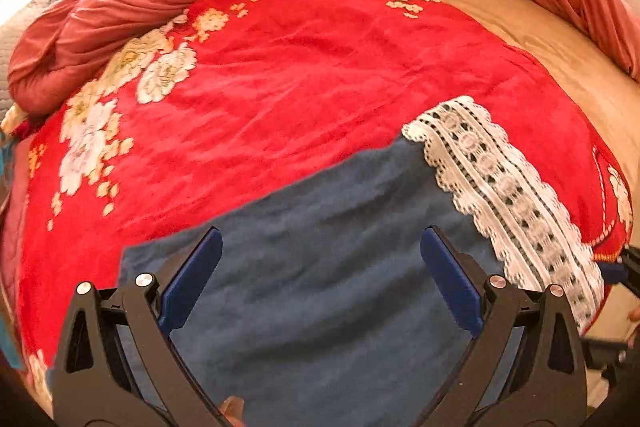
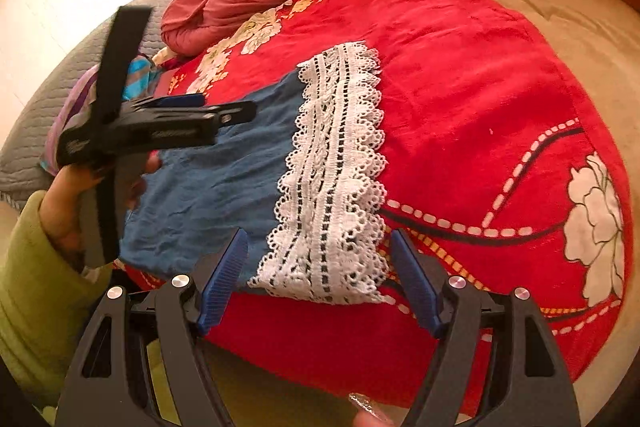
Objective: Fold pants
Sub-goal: 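Pinch the denim with the left tool while the right tool pinches the lace trim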
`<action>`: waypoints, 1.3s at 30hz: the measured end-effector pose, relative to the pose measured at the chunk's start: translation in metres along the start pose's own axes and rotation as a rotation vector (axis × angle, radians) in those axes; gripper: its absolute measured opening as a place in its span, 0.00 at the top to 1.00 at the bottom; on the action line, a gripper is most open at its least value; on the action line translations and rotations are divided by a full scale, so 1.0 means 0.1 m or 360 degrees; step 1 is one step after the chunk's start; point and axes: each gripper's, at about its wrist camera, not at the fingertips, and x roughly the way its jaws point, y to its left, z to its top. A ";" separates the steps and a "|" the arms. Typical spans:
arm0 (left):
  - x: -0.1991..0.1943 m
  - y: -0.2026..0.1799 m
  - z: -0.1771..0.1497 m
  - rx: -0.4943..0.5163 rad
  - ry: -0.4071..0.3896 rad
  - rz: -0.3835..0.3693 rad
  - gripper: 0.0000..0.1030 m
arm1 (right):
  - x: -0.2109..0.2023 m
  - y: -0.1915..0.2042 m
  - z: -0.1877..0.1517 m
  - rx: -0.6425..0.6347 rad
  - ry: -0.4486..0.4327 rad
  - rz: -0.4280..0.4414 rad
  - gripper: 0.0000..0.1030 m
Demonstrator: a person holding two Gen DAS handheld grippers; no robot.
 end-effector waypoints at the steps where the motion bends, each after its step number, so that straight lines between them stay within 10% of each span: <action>1: 0.05 -0.01 0.04 0.0007 0.0010 -0.0015 0.10 | 0.01 0.00 0.01 0.0001 -0.0001 0.0007 0.29; 17: 0.56 -0.13 0.34 0.0100 0.0065 -0.0356 0.19 | 0.17 0.06 0.10 -0.0036 -0.0007 0.0015 0.33; 27: 0.45 -0.30 0.32 0.0178 0.0042 -0.0497 0.81 | 0.30 0.10 0.17 -0.0027 -0.0020 0.0003 0.59; 32: 0.41 -0.36 0.28 0.0203 -0.0002 -0.0442 0.87 | 0.30 0.14 0.19 -0.0062 -0.0031 -0.0002 0.80; 39: 0.25 -0.09 0.26 0.0074 -0.0080 -0.0577 0.94 | 0.20 0.41 0.30 -0.0184 -0.0094 0.0027 0.82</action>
